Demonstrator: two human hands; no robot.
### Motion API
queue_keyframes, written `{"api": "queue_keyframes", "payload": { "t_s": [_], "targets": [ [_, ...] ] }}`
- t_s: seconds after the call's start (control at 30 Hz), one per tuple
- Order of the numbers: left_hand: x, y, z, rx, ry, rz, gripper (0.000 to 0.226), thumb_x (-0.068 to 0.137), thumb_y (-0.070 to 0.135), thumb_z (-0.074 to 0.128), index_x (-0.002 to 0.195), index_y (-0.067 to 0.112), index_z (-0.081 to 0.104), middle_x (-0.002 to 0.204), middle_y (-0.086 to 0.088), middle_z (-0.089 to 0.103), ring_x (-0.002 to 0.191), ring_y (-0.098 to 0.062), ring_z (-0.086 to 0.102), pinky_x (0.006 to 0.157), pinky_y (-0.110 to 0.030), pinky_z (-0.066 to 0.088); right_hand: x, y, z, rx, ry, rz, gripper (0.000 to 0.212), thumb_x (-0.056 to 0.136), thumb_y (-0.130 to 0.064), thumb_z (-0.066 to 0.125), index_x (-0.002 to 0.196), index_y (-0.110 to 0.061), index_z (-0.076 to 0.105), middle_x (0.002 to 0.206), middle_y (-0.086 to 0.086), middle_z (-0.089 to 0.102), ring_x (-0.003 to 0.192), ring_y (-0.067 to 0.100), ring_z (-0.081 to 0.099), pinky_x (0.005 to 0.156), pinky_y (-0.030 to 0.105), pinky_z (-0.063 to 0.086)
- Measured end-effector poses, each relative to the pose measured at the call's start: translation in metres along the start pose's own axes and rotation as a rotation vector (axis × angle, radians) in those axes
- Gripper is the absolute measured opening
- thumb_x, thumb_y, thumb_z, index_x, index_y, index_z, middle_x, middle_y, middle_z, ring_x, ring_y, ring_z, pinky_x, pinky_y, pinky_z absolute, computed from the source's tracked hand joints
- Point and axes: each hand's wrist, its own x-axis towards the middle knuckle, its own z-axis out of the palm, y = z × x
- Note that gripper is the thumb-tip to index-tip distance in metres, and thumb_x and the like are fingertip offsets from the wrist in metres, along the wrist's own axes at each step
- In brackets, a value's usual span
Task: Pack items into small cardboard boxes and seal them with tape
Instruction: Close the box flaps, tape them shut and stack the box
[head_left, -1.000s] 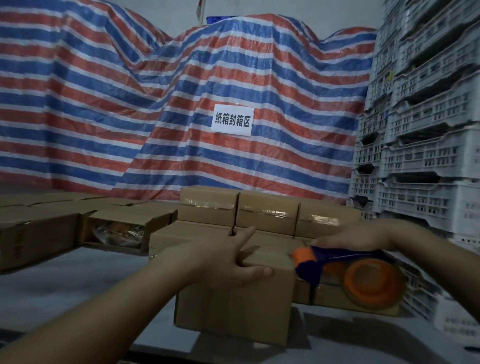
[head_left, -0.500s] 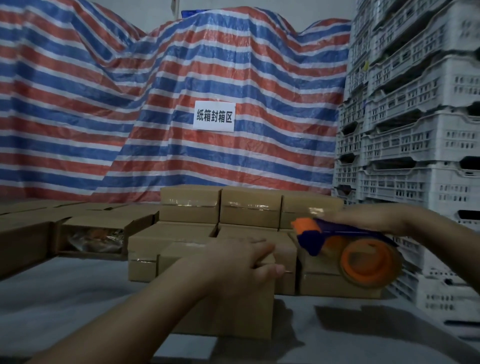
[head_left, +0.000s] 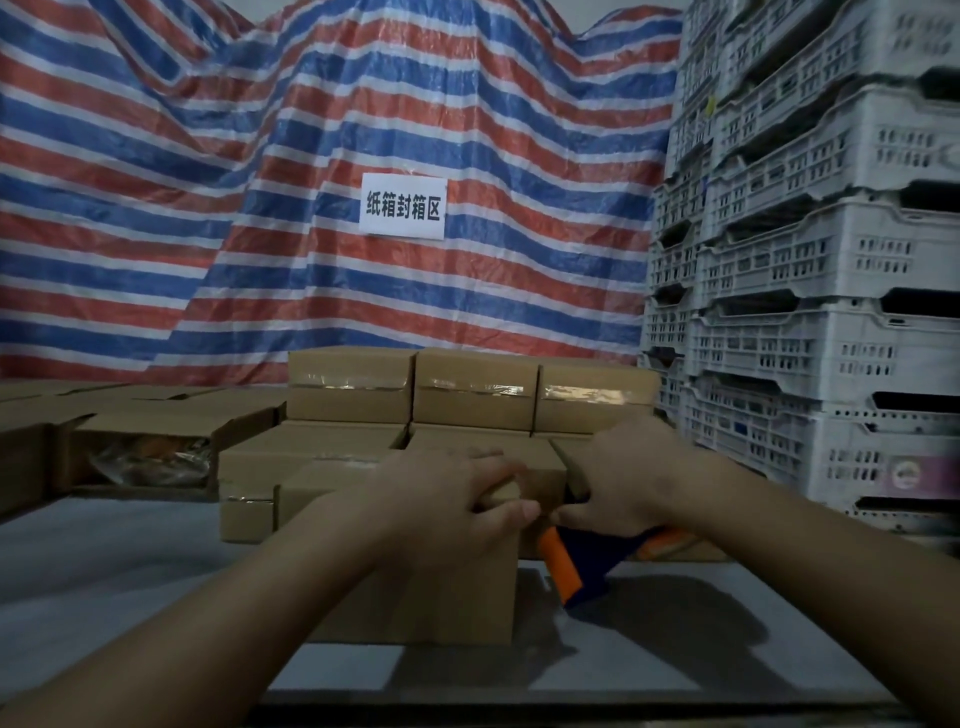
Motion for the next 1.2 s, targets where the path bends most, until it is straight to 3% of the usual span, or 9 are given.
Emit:
{"api": "queue_keyframes", "payload": {
  "t_s": [0.2,0.43,0.57,0.67,0.73,0.87,0.93,1.03,1.2],
  "targets": [
    [0.000,-0.003,0.002,0.017,-0.014,0.010,0.055,0.093,0.071,0.027,0.143,0.050,0.026,0.155,0.014,0.030,0.134,-0.013,0.038,0.091,-0.031,0.029,-0.044,0.006,0.055,0.136,0.227,0.202,0.073,0.086,-0.085,0.021,0.071,-0.025,0.060,0.066,-0.007,0.060,0.057,0.006,0.054,0.048,0.024,0.037],
    [0.004,-0.004,0.000,-0.006,-0.065,-0.009,0.057,0.089,0.076,0.023,0.141,0.053,0.025,0.158,0.014,0.025,0.138,-0.016,0.035,0.102,-0.041,0.032,-0.064,0.008,0.079,0.443,0.100,0.218,0.064,0.087,-0.083,0.028,0.070,-0.028,0.057,0.063,-0.005,0.059,0.053,0.005,0.055,0.048,0.019,0.034],
    [0.005,0.000,-0.002,-0.069,-0.094,-0.057,0.062,0.088,0.079,0.013,0.145,0.053,0.022,0.160,0.014,0.021,0.146,-0.014,0.022,0.112,-0.044,0.021,-0.057,0.009,0.045,0.410,0.181,0.264,0.082,0.079,-0.087,0.006,0.060,-0.023,0.055,0.055,-0.004,0.056,0.046,0.005,0.051,0.046,0.018,0.037],
    [0.005,0.000,-0.005,-0.160,-0.099,-0.118,0.066,0.090,0.076,0.009,0.150,0.049,0.019,0.161,0.013,0.024,0.147,-0.013,0.020,0.114,-0.043,0.015,-0.039,-0.005,0.014,0.991,0.303,0.250,0.072,0.086,-0.077,0.014,0.082,-0.025,0.064,0.079,-0.004,0.067,0.067,0.003,0.061,0.062,0.014,0.044],
    [0.006,-0.002,-0.006,-0.265,-0.114,-0.166,0.063,0.092,0.074,0.009,0.151,0.052,0.008,0.160,0.008,0.028,0.147,-0.016,0.024,0.114,-0.042,0.016,-0.015,-0.018,-0.001,1.542,0.269,0.238,0.056,0.101,-0.059,0.022,0.110,-0.022,0.063,0.113,0.001,0.069,0.100,0.007,0.063,0.089,0.024,0.048],
    [0.008,-0.002,-0.012,-0.558,-0.086,-0.176,0.059,0.101,0.059,0.014,0.155,0.041,-0.001,0.160,0.001,0.030,0.138,-0.009,0.034,0.106,-0.023,0.025,0.015,-0.056,-0.010,1.980,0.279,0.197,0.052,0.107,-0.046,0.026,0.142,-0.015,0.050,0.142,0.006,0.056,0.131,0.020,0.050,0.117,0.041,0.034],
    [0.007,-0.005,-0.017,-0.649,-0.025,-0.176,0.056,0.104,0.052,0.016,0.157,0.032,0.011,0.162,0.002,0.023,0.133,-0.007,0.037,0.102,-0.021,0.027,0.022,-0.076,-0.002,2.104,0.278,0.212,0.051,0.106,-0.051,0.028,0.140,-0.022,0.052,0.142,0.005,0.055,0.125,0.014,0.056,0.111,0.041,0.043],
    [0.004,-0.010,-0.018,-0.753,0.043,-0.158,0.044,0.106,0.045,0.020,0.144,0.033,0.039,0.160,0.003,0.027,0.139,-0.012,0.033,0.117,-0.039,0.025,0.025,-0.095,0.011,2.262,0.260,0.239,0.042,0.104,-0.051,0.035,0.127,-0.028,0.062,0.129,0.000,0.062,0.094,0.005,0.072,0.070,0.025,0.059],
    [0.002,-0.013,-0.020,-0.932,0.435,-0.279,0.033,0.105,0.040,0.035,0.130,0.030,0.054,0.130,0.003,0.058,0.116,-0.008,0.053,0.103,-0.035,0.042,0.020,-0.091,0.006,2.142,0.343,0.227,0.049,0.106,-0.049,0.027,0.140,-0.027,0.054,0.142,-0.006,0.054,0.112,0.003,0.054,0.092,0.028,0.042]
  ]
}}
